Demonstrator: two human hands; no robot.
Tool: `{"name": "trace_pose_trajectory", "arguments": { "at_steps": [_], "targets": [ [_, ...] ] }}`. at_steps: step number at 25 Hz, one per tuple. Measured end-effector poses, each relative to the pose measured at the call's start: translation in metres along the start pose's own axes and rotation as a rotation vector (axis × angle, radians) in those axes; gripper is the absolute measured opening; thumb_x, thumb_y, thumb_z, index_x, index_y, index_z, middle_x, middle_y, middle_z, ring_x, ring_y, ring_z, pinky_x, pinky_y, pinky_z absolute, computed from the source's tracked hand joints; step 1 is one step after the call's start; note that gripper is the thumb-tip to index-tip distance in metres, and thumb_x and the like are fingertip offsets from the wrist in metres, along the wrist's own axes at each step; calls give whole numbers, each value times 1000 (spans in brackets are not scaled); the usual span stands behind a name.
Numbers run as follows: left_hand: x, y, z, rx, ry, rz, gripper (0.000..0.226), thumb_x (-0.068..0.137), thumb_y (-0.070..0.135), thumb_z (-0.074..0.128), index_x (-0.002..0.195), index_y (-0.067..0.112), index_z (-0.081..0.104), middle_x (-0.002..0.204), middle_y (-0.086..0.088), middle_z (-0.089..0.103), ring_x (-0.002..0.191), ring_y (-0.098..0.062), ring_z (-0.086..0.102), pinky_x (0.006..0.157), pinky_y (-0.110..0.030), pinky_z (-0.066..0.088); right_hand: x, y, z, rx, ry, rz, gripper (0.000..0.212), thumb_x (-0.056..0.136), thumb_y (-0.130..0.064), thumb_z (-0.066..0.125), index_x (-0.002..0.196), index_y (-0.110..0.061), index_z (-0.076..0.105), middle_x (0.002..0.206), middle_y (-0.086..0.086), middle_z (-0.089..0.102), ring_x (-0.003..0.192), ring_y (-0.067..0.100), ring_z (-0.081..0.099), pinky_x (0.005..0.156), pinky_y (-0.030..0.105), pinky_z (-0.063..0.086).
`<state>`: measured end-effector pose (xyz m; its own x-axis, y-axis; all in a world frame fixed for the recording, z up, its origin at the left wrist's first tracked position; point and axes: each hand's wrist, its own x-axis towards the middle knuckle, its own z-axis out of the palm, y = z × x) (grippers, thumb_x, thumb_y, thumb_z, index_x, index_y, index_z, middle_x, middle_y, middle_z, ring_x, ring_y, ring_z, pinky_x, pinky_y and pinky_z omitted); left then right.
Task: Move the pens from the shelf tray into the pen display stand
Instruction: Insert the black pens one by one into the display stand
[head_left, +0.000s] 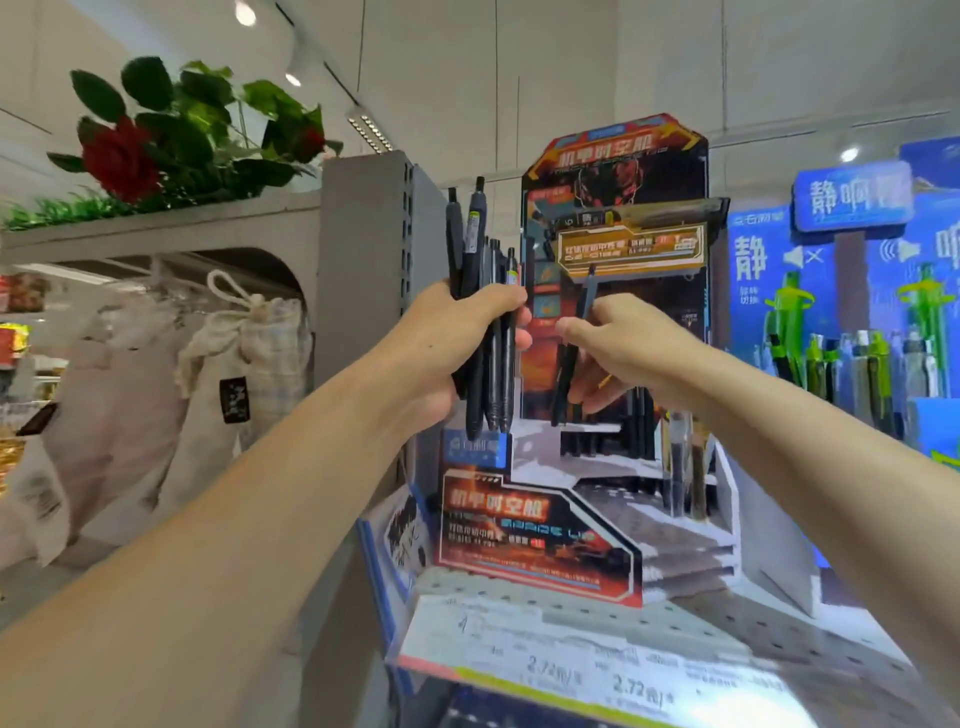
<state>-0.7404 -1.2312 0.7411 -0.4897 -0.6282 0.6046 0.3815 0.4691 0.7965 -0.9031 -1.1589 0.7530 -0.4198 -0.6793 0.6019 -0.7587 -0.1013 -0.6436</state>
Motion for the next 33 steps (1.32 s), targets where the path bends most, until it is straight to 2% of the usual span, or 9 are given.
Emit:
{"name": "trace_pose_trajectory", "arguments": {
  "at_steps": [4, 12, 15, 20, 23, 29, 33],
  "targets": [
    [22, 4, 5, 66, -32, -21, 16, 95, 30, 67, 100, 15, 71, 73, 9, 75, 63, -2, 70, 50, -17, 51, 33, 8, 2, -20, -9, 76, 28, 107, -29, 45, 122, -6, 50, 82, 21, 72, 62, 30, 75, 51, 38, 61],
    [45, -4, -2, 99, -55, -53, 18, 94, 30, 67, 92, 13, 71, 70, 7, 73, 62, -2, 69, 47, -16, 51, 71, 21, 12, -88, -70, 87, 31, 104, -16, 53, 131, -1, 49, 97, 22, 73, 77, 30, 76, 76, 46, 63],
    [52, -9, -6, 127, -50, -66, 18, 93, 33, 68, 91, 16, 73, 72, 7, 74, 65, -2, 70, 53, -20, 51, 80, 22, 23, -119, -84, 80, 35, 101, -14, 59, 131, 0, 48, 97, 23, 73, 76, 29, 76, 73, 44, 64],
    [63, -19, -10, 86, -71, -41, 16, 92, 30, 68, 89, 15, 72, 70, 7, 73, 63, -3, 69, 46, -16, 49, 91, 27, 34, -135, -82, 62, 29, 99, -12, 61, 122, 3, 52, 92, 26, 72, 72, 32, 76, 67, 45, 64],
    [66, -24, -12, 59, -94, -36, 15, 92, 28, 68, 88, 14, 72, 71, 6, 73, 63, -5, 69, 47, -16, 49, 94, 27, 41, -118, -102, 64, 28, 100, -14, 61, 119, 5, 51, 89, 30, 71, 74, 36, 76, 69, 49, 63],
    [66, -28, -11, 24, -116, -29, 16, 94, 26, 67, 92, 11, 71, 65, 5, 71, 57, -5, 67, 45, -17, 48, 98, 35, 52, -184, -157, 88, 27, 100, -13, 59, 120, 5, 53, 98, 31, 70, 75, 38, 75, 72, 51, 63],
    [67, -29, -10, 56, -115, -33, 19, 93, 30, 68, 89, 12, 72, 66, 2, 71, 60, -6, 67, 48, -17, 50, 100, 38, 56, -209, -203, 93, 27, 98, -11, 62, 119, 6, 56, 98, 33, 69, 76, 41, 74, 72, 52, 63]
  ]
}}
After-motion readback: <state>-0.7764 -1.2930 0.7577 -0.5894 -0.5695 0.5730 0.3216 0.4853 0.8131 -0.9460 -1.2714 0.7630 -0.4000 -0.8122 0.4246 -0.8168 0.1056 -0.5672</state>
